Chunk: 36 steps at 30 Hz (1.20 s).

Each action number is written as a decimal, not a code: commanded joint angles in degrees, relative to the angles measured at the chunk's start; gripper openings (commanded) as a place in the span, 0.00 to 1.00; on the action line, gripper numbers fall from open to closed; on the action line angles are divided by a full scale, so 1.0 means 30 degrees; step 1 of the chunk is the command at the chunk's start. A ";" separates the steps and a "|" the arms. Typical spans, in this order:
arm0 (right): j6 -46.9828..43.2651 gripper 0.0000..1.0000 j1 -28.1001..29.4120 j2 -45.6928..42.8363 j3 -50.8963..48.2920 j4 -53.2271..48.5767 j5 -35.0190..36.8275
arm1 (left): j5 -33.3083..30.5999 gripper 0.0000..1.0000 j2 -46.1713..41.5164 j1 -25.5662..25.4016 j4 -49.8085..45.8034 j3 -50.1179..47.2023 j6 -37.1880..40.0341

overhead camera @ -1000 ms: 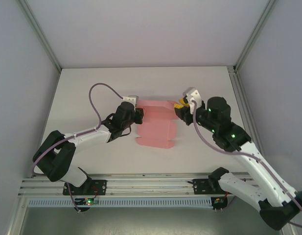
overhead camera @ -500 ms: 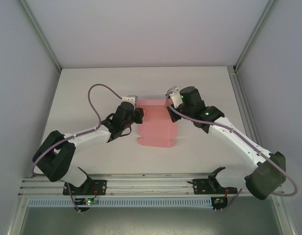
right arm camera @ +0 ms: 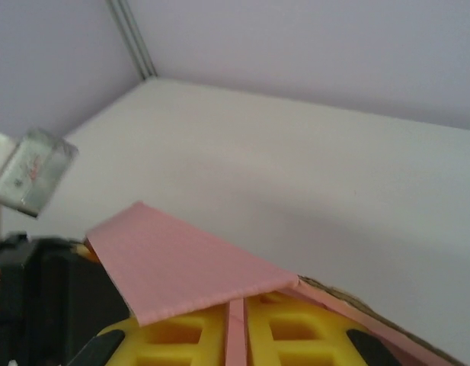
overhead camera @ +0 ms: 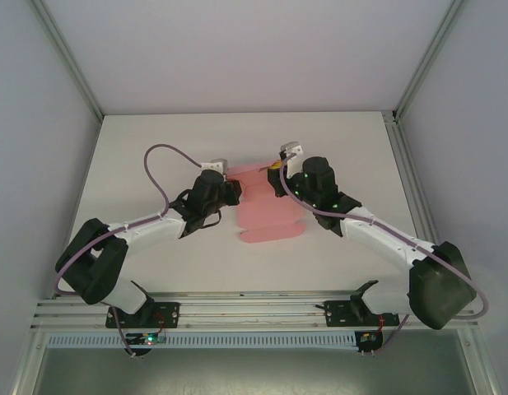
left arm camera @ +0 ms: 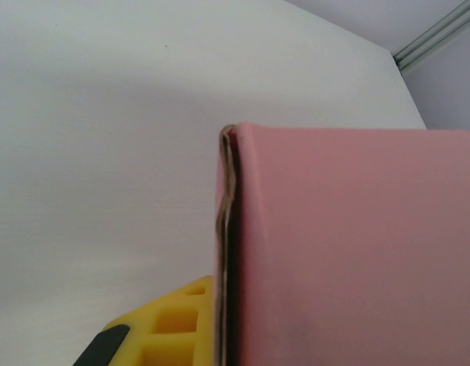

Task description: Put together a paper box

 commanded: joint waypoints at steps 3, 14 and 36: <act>0.2735 0.19 0.0372 0.0106 -0.0634 0.5847 -0.0165 | 0.1963 0.00 0.0273 -0.0171 0.2669 0.0517 -0.1798; -0.0814 0.44 0.0151 -0.6002 -0.0418 -0.7700 0.5802 | -0.0523 0.00 0.0110 0.0117 0.1406 0.0164 -0.2060; 0.1036 0.58 -0.0953 -0.5490 -0.0681 -0.6634 0.6090 | 0.0641 0.00 0.0528 0.0109 0.0336 0.1363 -0.3042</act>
